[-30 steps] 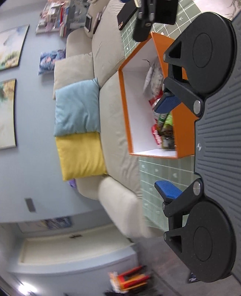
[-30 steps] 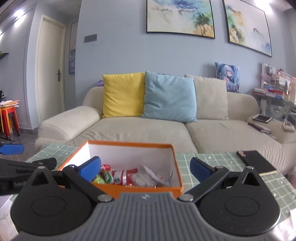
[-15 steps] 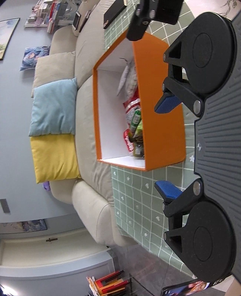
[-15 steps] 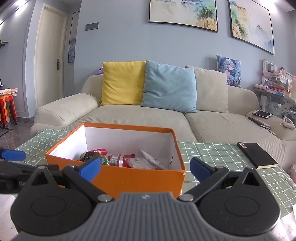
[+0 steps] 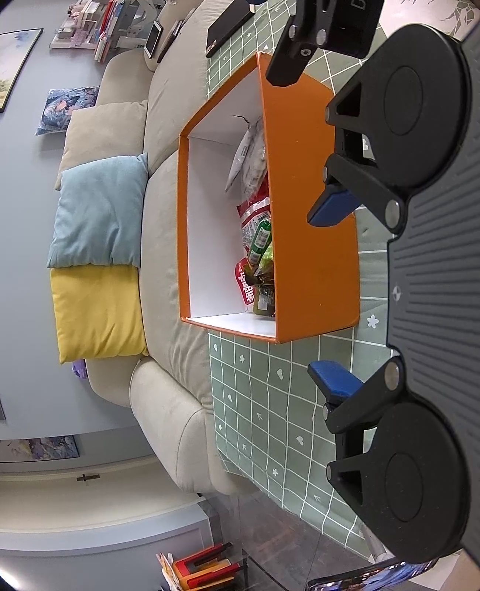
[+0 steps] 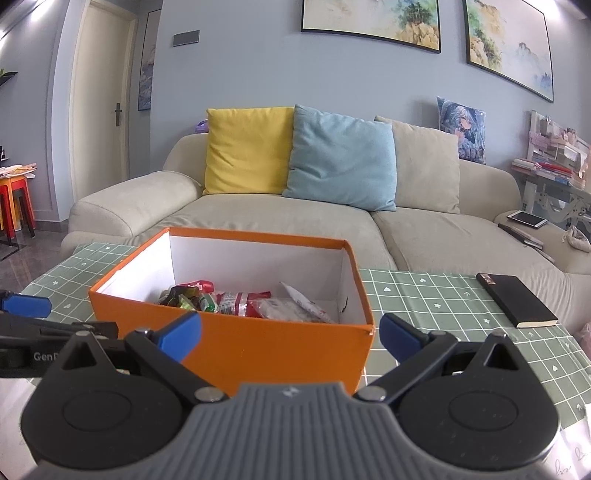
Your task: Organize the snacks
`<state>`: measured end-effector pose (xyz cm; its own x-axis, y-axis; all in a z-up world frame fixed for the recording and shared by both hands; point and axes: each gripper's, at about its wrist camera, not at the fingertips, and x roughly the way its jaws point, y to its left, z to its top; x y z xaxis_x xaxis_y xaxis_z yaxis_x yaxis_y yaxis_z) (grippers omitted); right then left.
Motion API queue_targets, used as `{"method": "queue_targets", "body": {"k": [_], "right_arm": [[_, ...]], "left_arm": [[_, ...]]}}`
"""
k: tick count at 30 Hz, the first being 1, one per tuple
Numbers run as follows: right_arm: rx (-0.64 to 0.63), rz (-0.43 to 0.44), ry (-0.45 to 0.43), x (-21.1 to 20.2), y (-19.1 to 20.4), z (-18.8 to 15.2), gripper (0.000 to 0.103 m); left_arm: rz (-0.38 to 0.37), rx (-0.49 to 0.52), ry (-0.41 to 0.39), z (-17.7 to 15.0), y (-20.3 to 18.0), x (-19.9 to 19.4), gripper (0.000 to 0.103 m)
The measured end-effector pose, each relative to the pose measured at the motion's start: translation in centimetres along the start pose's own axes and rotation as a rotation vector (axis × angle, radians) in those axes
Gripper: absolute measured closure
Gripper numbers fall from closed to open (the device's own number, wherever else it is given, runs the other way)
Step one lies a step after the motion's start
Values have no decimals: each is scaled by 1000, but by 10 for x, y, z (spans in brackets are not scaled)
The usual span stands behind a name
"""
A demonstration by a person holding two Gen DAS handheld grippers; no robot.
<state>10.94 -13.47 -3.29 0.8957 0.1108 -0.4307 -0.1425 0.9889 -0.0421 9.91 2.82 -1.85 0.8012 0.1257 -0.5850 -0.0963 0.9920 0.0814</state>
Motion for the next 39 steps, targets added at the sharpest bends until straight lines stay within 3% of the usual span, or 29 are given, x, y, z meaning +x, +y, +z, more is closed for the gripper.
{"method": "queue_targets", "body": {"k": [39], "right_arm": [[-18,7,-4,0,-1,-2,4]], "left_arm": [[-5,2,2,4,-1,-3,7]]}}
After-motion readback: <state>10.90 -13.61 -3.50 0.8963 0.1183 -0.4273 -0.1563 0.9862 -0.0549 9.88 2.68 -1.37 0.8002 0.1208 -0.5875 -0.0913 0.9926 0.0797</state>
